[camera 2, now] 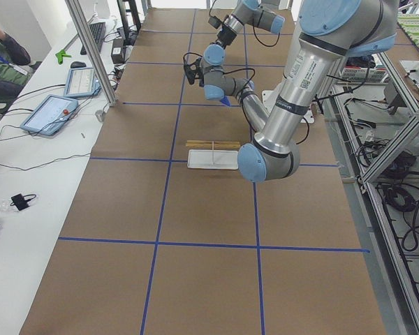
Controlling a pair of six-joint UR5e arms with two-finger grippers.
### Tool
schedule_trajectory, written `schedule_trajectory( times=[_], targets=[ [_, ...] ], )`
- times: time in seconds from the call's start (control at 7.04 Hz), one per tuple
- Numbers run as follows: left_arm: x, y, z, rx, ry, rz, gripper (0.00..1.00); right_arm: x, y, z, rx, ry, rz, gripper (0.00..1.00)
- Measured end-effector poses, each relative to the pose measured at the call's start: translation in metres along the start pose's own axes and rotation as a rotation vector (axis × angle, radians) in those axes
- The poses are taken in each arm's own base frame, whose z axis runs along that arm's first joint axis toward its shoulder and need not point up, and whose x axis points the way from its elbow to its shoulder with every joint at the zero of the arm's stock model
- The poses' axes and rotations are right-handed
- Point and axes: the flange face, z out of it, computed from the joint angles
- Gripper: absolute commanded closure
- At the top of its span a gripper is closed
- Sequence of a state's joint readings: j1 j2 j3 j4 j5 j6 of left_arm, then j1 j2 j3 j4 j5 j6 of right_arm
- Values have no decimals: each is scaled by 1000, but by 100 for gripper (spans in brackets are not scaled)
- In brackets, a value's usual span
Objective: Hang towel on rack
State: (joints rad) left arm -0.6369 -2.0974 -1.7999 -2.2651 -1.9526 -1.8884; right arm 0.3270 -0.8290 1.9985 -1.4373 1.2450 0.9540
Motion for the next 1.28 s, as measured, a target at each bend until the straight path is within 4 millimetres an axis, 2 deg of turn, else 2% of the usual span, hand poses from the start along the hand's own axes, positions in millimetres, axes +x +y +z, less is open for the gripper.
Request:
schedule_trajectory(
  times=[0.14,0.28,0.57,0.85,1.28],
  targets=[
    [0,0,0,-2,1,1,27,1,2,0,-2,1,-2,100],
    [1,-1,-2,1,2,4,25,1,5,0,-2,2,-4,100],
    [5,-17,-12,31,11,4,25,-1,14,0,-13,0,-7,100],
    [13,-37,-28,67,32,3,26,-7,31,2,-40,-9,-12,100],
    [28,-29,-43,35,73,21,31,-12,43,5,-61,-13,-28,100]
  ],
)
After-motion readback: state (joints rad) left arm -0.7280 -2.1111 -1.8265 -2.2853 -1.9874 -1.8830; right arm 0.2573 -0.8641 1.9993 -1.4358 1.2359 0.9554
